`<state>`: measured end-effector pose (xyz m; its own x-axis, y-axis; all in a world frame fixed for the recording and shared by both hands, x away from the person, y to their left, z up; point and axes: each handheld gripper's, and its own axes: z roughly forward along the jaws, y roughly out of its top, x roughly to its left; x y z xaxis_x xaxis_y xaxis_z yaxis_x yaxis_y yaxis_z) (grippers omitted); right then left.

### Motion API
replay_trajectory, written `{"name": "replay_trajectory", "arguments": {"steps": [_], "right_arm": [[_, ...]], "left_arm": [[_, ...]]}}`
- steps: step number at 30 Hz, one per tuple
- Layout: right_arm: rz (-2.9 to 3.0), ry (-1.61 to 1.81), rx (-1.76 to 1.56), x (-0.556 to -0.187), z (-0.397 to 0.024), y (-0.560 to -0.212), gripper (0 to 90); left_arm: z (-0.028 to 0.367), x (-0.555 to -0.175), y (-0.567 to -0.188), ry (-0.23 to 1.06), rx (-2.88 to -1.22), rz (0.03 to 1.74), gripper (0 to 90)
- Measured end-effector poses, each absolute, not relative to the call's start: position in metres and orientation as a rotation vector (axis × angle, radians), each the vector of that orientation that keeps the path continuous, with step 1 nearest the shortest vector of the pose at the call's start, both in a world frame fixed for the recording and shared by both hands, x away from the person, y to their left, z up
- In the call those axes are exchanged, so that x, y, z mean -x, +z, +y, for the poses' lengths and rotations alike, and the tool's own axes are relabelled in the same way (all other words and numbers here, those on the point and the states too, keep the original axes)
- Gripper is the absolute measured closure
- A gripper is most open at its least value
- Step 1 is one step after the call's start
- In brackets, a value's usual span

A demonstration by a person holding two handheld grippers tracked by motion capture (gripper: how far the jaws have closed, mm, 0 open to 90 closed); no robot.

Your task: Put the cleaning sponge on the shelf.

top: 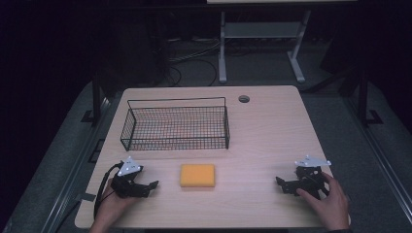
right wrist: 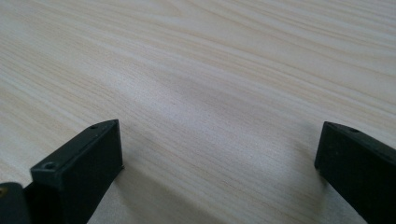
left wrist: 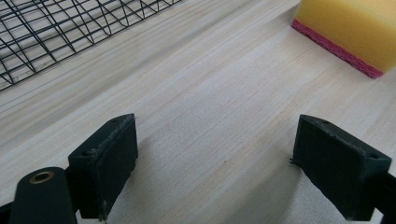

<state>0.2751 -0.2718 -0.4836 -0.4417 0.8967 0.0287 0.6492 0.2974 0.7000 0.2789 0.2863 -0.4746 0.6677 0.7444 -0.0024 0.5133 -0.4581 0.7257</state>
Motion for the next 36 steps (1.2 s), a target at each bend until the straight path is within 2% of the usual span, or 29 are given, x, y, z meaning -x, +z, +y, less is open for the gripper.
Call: {"name": "replay_trajectory", "arguments": {"steps": [12,14,17,21,22,24,25,26,32,36], "right_arm": [[2.203,0.922,-1.385,-0.275,-0.272,-0.484,0.1],[2.203,0.922,-1.385,-0.275,-0.272,-0.484,0.1],[2.203,0.922,-1.385,-0.275,-0.272,-0.484,0.1],[2.202,0.922,-1.386,-0.275,-0.272,-0.484,0.1],[2.202,0.922,-1.386,-0.275,-0.272,-0.484,0.1],[2.202,0.922,-1.387,-0.275,-0.272,-0.484,0.1],[2.202,0.922,-1.386,-0.275,-0.272,-0.484,0.1],[2.202,0.921,-1.386,-0.275,-0.272,-0.484,0.1],[2.201,0.921,-1.388,-0.276,-0.271,-0.484,0.1],[2.201,0.92,-1.39,-0.276,-0.271,-0.484,0.1]], "left_arm": [[0.284,-0.28,-0.472,0.417,-2.181,0.971,14.8],[0.285,-0.279,-0.47,0.402,-2.185,0.964,21.3],[0.283,-0.28,-0.468,0.4,-2.2,0.965,25.9],[0.281,-0.28,-0.464,0.385,-2.198,0.959,38.7],[0.28,-0.28,-0.461,0.372,-2.201,0.954,45.1],[0.279,-0.28,-0.46,0.361,-2.198,0.952,52.5],[0.278,-0.281,-0.459,0.354,-2.206,0.946,52.5],[0.276,-0.281,-0.457,0.34,-2.214,0.939,60.6],[0.273,-0.285,-0.453,0.298,-2.229,0.933,87.3],[0.269,-0.292,-0.448,0.289,-2.244,0.923,89.8]]}}
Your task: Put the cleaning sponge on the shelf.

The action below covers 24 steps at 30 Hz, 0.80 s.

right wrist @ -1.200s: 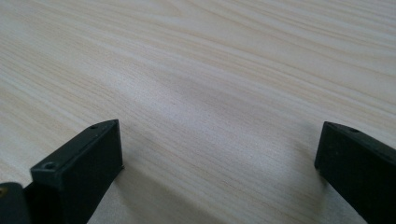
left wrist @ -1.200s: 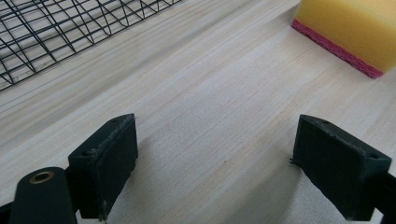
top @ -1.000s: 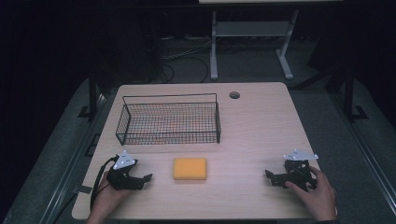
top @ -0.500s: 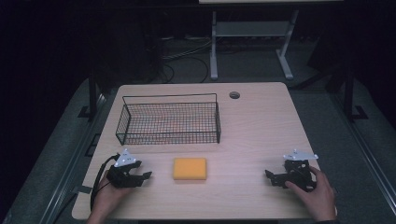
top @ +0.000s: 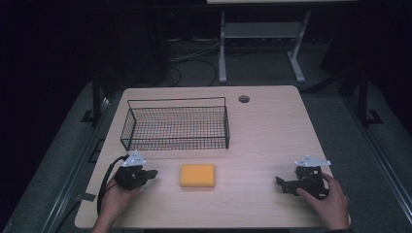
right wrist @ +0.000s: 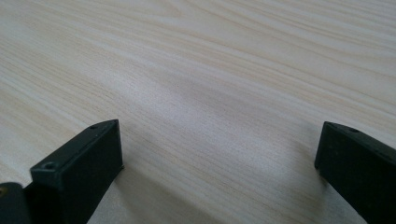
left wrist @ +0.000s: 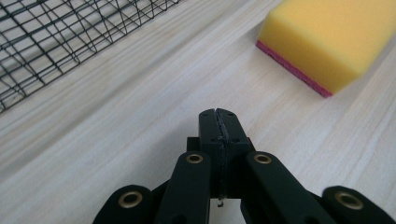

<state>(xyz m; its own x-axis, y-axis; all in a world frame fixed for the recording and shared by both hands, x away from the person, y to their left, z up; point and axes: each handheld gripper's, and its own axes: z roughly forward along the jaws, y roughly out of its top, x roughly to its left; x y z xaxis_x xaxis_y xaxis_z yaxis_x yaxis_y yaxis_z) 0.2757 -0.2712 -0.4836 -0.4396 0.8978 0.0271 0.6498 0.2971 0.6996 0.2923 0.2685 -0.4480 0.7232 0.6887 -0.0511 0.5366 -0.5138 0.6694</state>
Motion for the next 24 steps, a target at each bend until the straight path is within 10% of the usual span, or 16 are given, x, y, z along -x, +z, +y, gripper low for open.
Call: {"name": "replay_trajectory", "arguments": {"steps": [24], "right_arm": [[2.2,0.92,-1.391,-0.276,-0.271,-0.484,0.1]], "left_arm": [[0.235,-0.318,-0.436,0.219,-2.271,0.832,89.9]]}}
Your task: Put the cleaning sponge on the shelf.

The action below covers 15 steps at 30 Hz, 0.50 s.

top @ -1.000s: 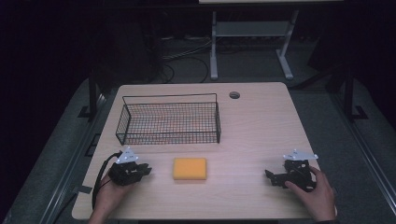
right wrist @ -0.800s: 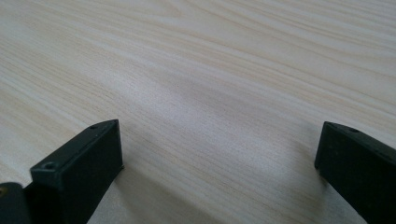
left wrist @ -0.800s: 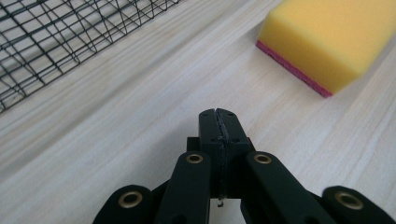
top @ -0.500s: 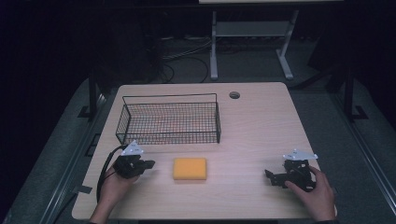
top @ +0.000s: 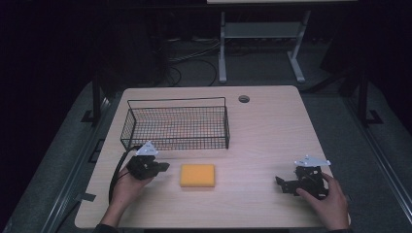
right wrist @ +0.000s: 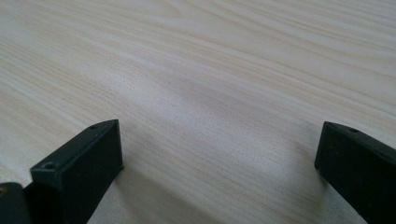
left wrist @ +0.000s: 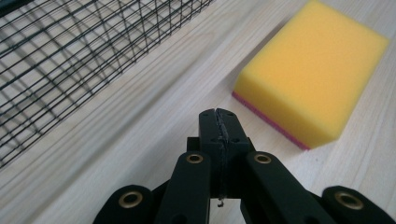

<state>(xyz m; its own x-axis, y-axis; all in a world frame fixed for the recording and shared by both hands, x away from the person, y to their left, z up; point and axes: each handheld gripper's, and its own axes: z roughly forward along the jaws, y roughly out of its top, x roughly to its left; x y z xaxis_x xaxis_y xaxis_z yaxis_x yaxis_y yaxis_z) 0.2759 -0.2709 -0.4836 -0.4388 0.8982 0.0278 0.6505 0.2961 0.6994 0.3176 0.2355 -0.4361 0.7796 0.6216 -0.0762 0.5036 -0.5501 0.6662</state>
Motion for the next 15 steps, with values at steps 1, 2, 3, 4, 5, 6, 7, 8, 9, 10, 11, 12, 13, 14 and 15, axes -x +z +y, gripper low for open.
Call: {"name": "replay_trajectory", "arguments": {"steps": [1,2,3,4,5,6,7,8,9,10,11,12,13,14,15], "right_arm": [[2.2,0.92,-1.392,-0.276,-0.271,-0.484,0.1],[2.2,0.92,-1.391,-0.276,-0.271,-0.484,0.1],[2.2,0.92,-1.391,-0.276,-0.271,-0.484,0.1],[2.2,0.92,-1.391,-0.276,-0.271,-0.484,0.1],[2.2,0.92,-1.391,-0.276,-0.271,-0.484,0.1],[2.2,0.92,-1.392,-0.276,-0.271,-0.484,0.1],[2.2,0.92,-1.391,-0.276,-0.271,-0.484,0.1],[2.2,0.92,-1.392,-0.276,-0.271,-0.484,0.1],[2.2,0.92,-1.392,-0.276,-0.271,-0.484,0.1],[2.2,0.92,-1.392,-0.276,-0.271,-0.484,0.1],[2.2,0.92,-1.392,-0.276,-0.271,-0.484,0.1],[2.2,0.92,-1.391,-0.276,-0.271,-0.484,0.1],[2.2,0.92,-1.391,-0.276,-0.271,-0.484,0.1],[2.2,0.92,-1.392,-0.276,-0.271,-0.484,0.1],[2.2,0.92,-1.392,-0.276,-0.271,-0.484,0.1]], "left_arm": [[0.234,-0.319,-0.436,0.215,-2.27,0.832,89.9],[0.23,-0.321,-0.435,0.217,-2.271,0.827,89.9],[0.229,-0.322,-0.435,0.22,-2.273,0.82,89.9],[0.229,-0.322,-0.435,0.22,-2.273,0.82,89.8],[0.228,-0.323,-0.435,0.218,-2.268,0.82,89.8],[0.226,-0.324,-0.434,0.219,-2.269,0.816,89.9],[0.225,-0.325,-0.434,0.213,-2.271,0.818,89.9],[0.222,-0.327,-0.434,0.213,-2.272,0.809,89.8],[0.222,-0.327,-0.434,0.213,-2.272,0.809,89.9],[0.221,-0.328,-0.434,0.209,-2.273,0.811,89.9],[0.218,-0.33,-0.434,0.209,-2.276,0.804,89.9],[0.216,-0.331,-0.434,0.207,-2.278,0.802,89.9],[0.216,-0.331,-0.434,0.207,-2.278,0.802,89.8],[0.214,-0.333,-0.434,0.208,-2.277,0.798,89.9],[0.214,-0.333,-0.434,0.208,-2.277,0.798,89.9]]}}
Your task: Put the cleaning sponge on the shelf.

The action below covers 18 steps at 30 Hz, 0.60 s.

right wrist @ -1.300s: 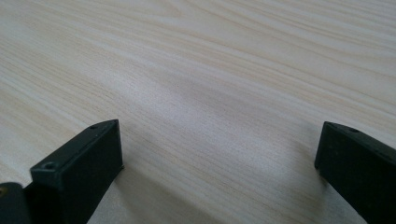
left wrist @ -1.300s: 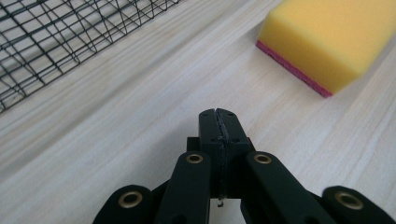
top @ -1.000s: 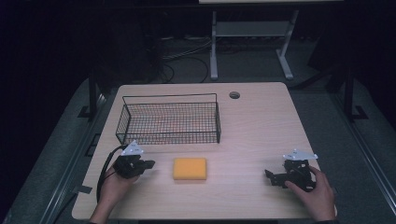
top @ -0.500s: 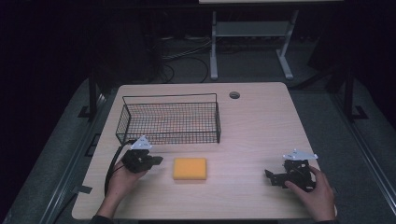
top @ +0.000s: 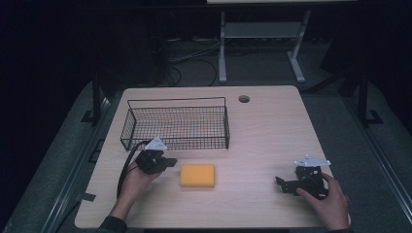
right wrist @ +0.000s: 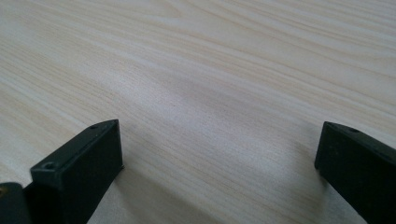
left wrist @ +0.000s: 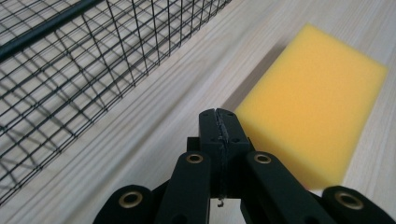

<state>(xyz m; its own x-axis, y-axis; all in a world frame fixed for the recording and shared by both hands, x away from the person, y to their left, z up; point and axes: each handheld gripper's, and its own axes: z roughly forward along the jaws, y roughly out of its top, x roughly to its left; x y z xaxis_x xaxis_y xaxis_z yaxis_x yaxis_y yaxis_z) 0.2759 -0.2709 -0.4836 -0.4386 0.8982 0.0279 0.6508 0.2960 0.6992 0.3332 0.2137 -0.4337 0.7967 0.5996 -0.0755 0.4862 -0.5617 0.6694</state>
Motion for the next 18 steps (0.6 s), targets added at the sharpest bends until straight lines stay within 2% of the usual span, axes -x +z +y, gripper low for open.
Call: {"name": "replay_trajectory", "arguments": {"steps": [18], "right_arm": [[2.2,0.92,-1.392,-0.276,-0.271,-0.484,0.1]], "left_arm": [[0.189,-0.352,-0.437,0.184,-2.284,0.774,89.8]]}}
